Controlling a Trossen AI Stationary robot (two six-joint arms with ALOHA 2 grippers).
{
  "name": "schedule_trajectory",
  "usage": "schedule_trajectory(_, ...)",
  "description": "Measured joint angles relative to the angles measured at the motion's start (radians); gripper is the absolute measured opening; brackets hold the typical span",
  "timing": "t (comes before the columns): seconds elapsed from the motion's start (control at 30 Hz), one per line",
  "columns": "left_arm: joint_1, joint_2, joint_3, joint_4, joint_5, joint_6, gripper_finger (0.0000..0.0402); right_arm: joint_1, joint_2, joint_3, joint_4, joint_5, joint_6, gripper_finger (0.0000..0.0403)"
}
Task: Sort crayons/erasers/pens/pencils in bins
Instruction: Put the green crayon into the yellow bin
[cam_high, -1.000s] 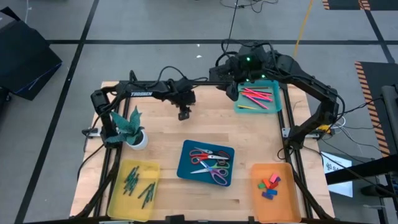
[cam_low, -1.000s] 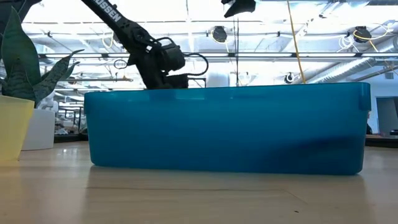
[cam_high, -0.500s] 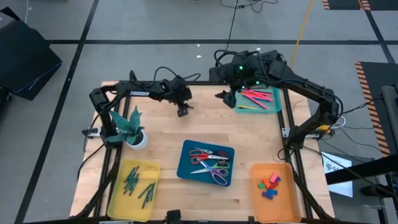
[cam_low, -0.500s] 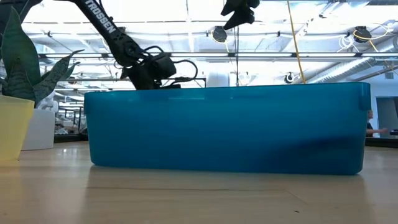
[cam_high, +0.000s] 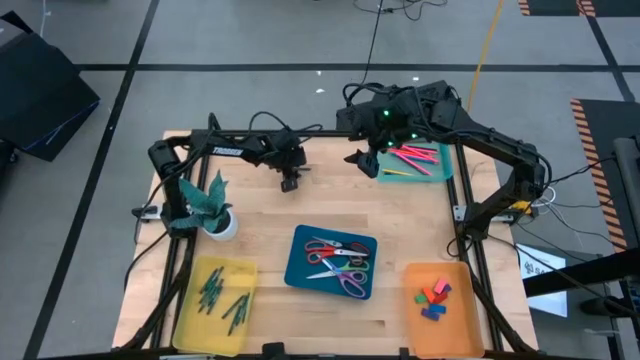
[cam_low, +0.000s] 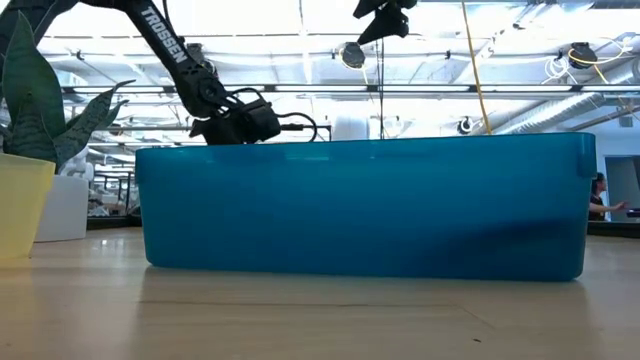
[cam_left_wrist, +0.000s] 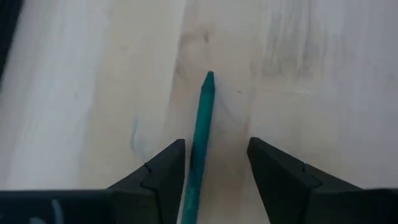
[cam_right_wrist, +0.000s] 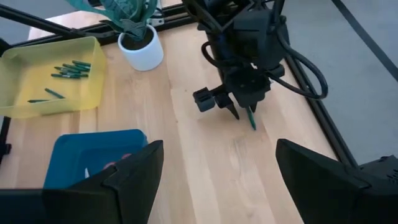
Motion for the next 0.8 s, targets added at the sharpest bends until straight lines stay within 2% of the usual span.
schedule_trajectory(0.1, -0.01, -0.002, 0.0, -0.044, 0.0, -0.005, 0.0177, 0.013, 0.0, 0.0, 0.0, 0.009, 0.007, 0.0302)
schedule_trajectory(0.17, -0.017, -0.004, 0.0, -0.073, 0.012, -0.043, 0.0158, 0.017, 0.0, 0.0, 0.0, 0.01, 0.025, 0.0302)
schedule_trajectory(0.3, -0.03, -0.004, -0.001, -0.1, 0.062, -0.132, 0.0094, 0.029, 0.0, 0.0, -0.002, 0.011, 0.071, 0.0302)
schedule_trajectory(0.47, -0.053, -0.003, -0.006, -0.054, 0.091, -0.179, 0.0018, 0.055, 0.0, 0.0, -0.009, 0.01, 0.092, 0.0302)
schedule_trajectory(0.53, -0.064, -0.001, -0.008, -0.023, 0.114, -0.185, 0.0012, 0.064, -0.003, 0.0, -0.02, 0.01, 0.1, 0.0302)
schedule_trajectory(0.63, -0.077, -0.001, -0.05, 0.084, 0.139, -0.228, 0.003, 0.077, -0.025, 0.0, -0.024, 0.011, 0.104, 0.0302)
schedule_trajectory(0.8, -0.101, -0.002, -0.17, 0.354, 0.148, -0.249, 0.0045, 0.082, -0.081, 0.0, 0.006, 0.017, 0.142, 0.0302)
